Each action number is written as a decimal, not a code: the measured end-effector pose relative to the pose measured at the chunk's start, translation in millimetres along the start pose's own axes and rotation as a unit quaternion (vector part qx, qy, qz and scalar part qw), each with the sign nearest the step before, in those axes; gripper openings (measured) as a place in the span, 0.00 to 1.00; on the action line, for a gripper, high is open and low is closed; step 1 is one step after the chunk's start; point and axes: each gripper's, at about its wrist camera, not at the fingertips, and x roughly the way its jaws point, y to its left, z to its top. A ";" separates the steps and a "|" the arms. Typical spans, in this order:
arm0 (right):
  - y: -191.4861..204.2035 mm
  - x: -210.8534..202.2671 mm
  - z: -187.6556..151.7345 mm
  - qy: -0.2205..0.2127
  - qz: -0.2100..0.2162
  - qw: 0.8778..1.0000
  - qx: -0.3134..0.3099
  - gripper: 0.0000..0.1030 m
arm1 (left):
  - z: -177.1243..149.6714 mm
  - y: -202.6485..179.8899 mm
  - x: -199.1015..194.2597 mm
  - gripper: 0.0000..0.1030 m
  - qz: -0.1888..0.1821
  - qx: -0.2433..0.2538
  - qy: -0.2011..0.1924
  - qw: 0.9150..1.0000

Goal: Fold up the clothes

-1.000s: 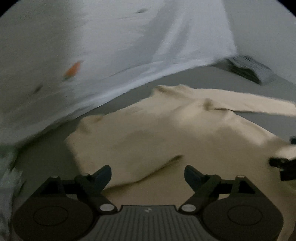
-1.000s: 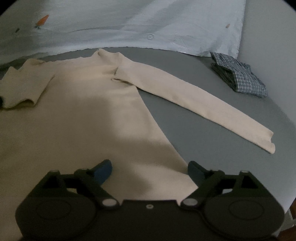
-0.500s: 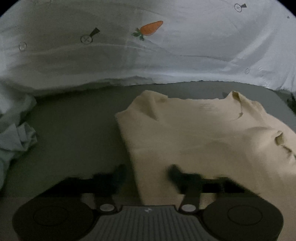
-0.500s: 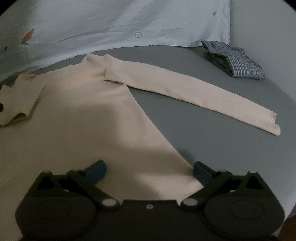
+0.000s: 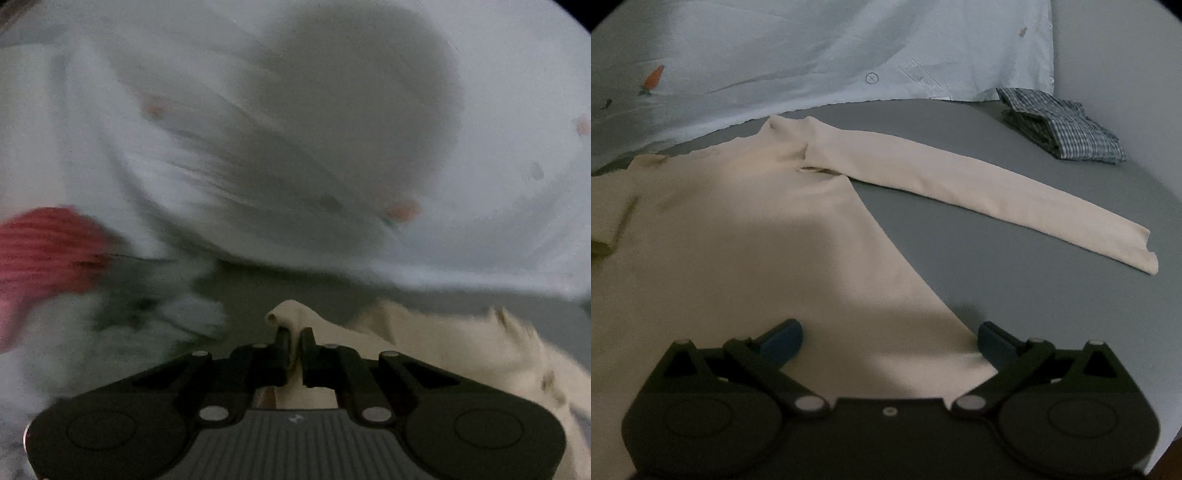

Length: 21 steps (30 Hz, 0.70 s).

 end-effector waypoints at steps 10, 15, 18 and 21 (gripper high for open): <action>-3.8 0.8 -1.5 -0.011 0.016 1.000 -0.012 1.00 | -28.1 60.2 -59.2 0.07 0.168 -0.060 -0.002 0.984; -4.0 0.3 -0.2 -0.011 0.024 0.999 -0.033 1.00 | -40.1 71.1 -60.3 0.07 0.195 -0.054 0.016 0.979; -4.5 -0.6 0.0 -0.009 0.028 0.999 -0.037 1.00 | -52.7 78.6 -55.9 0.11 0.208 -0.055 0.033 0.976; -9.1 -2.3 1.1 0.005 0.038 0.999 -0.033 0.99 | -67.6 87.4 -41.4 0.21 0.254 -0.055 0.066 0.963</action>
